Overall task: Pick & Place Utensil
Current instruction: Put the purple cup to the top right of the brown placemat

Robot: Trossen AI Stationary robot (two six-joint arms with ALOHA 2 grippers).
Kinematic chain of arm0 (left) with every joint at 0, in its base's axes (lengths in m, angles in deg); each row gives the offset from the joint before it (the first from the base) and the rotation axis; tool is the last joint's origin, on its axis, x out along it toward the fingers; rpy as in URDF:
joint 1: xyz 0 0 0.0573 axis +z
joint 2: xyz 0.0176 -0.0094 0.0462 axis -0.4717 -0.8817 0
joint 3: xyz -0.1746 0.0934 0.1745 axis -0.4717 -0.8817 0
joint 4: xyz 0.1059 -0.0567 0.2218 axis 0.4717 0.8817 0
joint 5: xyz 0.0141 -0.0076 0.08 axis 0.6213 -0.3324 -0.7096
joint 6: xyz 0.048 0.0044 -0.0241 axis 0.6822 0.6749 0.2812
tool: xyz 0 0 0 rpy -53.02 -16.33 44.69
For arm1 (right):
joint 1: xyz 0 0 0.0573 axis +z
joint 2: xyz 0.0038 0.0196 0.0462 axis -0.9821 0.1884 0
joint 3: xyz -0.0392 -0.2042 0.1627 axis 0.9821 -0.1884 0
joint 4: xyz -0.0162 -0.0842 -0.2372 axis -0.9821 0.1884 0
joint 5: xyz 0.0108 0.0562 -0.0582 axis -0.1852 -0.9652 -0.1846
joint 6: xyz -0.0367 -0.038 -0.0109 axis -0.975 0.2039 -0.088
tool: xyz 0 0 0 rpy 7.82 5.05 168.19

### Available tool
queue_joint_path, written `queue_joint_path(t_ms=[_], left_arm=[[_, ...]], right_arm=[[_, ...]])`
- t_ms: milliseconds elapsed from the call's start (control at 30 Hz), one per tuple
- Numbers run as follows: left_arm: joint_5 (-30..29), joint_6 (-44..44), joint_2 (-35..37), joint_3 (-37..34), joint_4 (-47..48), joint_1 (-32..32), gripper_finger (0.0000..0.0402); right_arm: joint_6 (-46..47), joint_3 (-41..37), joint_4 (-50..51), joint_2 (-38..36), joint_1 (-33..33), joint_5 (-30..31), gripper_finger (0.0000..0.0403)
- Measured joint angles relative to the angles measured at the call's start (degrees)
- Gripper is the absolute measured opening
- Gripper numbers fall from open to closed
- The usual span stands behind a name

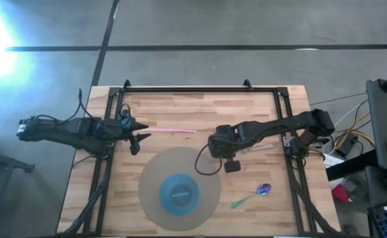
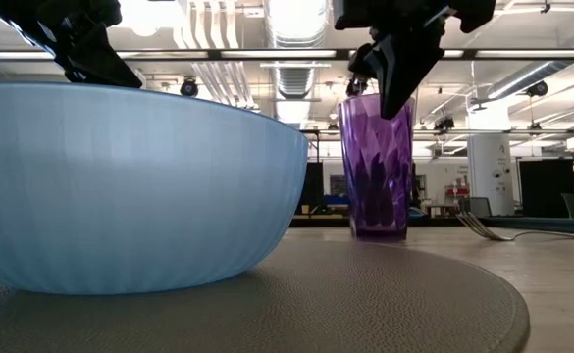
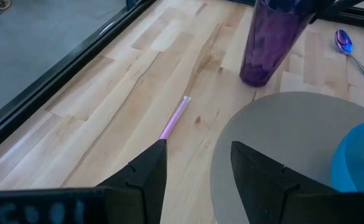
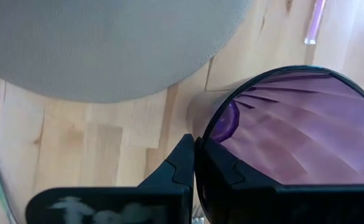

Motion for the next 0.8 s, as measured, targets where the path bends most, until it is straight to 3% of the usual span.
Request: queue_joint_path(t_ms=[400, 800], left_arm=[[0.09, 0.04, 0.0, 0.0, -0.02, 0.0, 0.017], [0.09, 0.05, 0.0, 0.0, -0.02, 0.0, 0.017]], right_arm=[[-1.31, 0.12, 0.08, 0.46, 0.28, -0.28, 0.0012], [-2.81, -0.02, 0.29, 0.56, 0.25, -0.26, 0.0046]])
